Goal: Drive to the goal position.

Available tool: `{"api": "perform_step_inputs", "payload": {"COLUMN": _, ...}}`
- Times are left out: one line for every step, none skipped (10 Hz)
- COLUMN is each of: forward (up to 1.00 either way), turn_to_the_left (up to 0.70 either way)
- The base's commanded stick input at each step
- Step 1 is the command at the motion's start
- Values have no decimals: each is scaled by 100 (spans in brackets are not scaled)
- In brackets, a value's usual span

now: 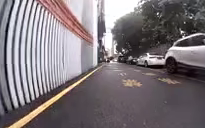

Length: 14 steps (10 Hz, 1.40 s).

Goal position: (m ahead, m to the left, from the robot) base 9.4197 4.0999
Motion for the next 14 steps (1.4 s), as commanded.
{"api": "perform_step_inputs", "payload": {"forward": 45, "turn_to_the_left": 0}}
{"api": "perform_step_inputs", "payload": {"forward": 45, "turn_to_the_left": 0}}
{"api": "perform_step_inputs", "payload": {"forward": 45, "turn_to_the_left": 0}}
{"api": "perform_step_inputs", "payload": {"forward": 45, "turn_to_the_left": 0}}
{"api": "perform_step_inputs", "payload": {"forward": 45, "turn_to_the_left": 0}}
{"api": "perform_step_inputs", "payload": {"forward": 45, "turn_to_the_left": 0}}
{"api": "perform_step_inputs", "payload": {"forward": 45, "turn_to_the_left": 0}}
{"api": "perform_step_inputs", "payload": {"forward": 45, "turn_to_the_left": 0}}
{"api": "perform_step_inputs", "payload": {"forward": 45, "turn_to_the_left": 0}}
{"api": "perform_step_inputs", "payload": {"forward": 45, "turn_to_the_left": 0}}
{"api": "perform_step_inputs", "payload": {"forward": 45, "turn_to_the_left": 0}}
{"api": "perform_step_inputs", "payload": {"forward": 45, "turn_to_the_left": 0}}
{"api": "perform_step_inputs", "payload": {"forward": 45, "turn_to_the_left": 0}}
{"api": "perform_step_inputs", "payload": {"forward": 45, "turn_to_the_left": 0}}
